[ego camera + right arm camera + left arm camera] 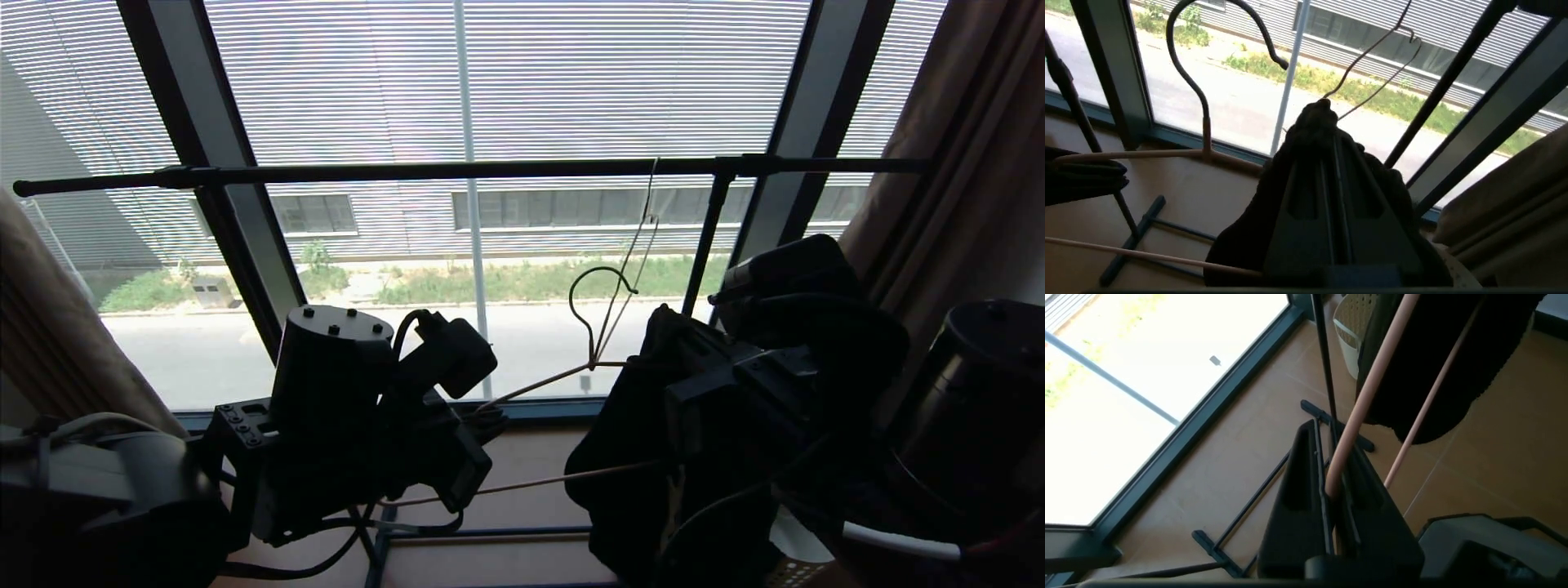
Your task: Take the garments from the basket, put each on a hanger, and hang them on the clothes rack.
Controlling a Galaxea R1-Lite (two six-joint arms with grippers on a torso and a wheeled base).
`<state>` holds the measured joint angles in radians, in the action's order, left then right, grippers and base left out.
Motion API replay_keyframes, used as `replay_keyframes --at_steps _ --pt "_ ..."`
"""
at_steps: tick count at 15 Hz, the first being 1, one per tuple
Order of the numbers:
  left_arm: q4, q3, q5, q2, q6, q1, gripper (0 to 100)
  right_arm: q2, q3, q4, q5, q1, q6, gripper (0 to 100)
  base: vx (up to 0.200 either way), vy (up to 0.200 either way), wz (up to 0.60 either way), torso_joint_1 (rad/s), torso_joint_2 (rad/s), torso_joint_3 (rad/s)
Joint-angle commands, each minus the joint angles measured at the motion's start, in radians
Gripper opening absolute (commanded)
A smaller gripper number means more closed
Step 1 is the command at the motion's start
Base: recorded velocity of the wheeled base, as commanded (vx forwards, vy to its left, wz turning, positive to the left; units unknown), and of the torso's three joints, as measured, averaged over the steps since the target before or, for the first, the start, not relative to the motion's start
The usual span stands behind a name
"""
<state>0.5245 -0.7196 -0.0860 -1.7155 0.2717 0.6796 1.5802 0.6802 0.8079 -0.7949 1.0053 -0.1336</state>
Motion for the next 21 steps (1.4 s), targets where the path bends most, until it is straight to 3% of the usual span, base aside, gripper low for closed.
replay_keyframes --at_steps 1,5,10,11,17,21 --pt "0.0 -0.001 0.009 -0.007 0.0 0.009 0 0.026 0.024 0.001 0.0 0.022 0.019 0 0.0 0.0 0.0 0.0 0.0 0.0" --pt "0.002 -0.001 0.011 -0.013 -0.002 0.011 0 0.026 0.064 0.001 -0.014 0.044 0.069 0 0.0 0.0 0.0 0.0 0.0 0.0" --pt "0.002 0.003 0.011 0.011 -0.008 0.006 0 0.026 0.053 -0.001 -0.073 0.029 0.068 0 0.0 0.0 0.0 0.0 0.0 0.0" --pt "0.002 0.003 0.011 0.011 -0.008 0.006 0 0.026 0.053 -0.001 -0.073 0.029 0.068 100 0.0 0.0 0.0 0.0 0.0 0.0" --pt "0.002 0.034 0.012 0.068 -0.009 0.002 0 0.001 0.05 -0.007 -0.079 -0.059 0.063 100 0.0 0.0 0.0 0.0 0.0 0.0" --pt "0.002 0.048 0.012 0.091 -0.009 0.005 0 0.018 0.05 -0.01 -0.084 -0.07 0.063 100 0.0 0.0 0.0 0.0 0.0 0.0"
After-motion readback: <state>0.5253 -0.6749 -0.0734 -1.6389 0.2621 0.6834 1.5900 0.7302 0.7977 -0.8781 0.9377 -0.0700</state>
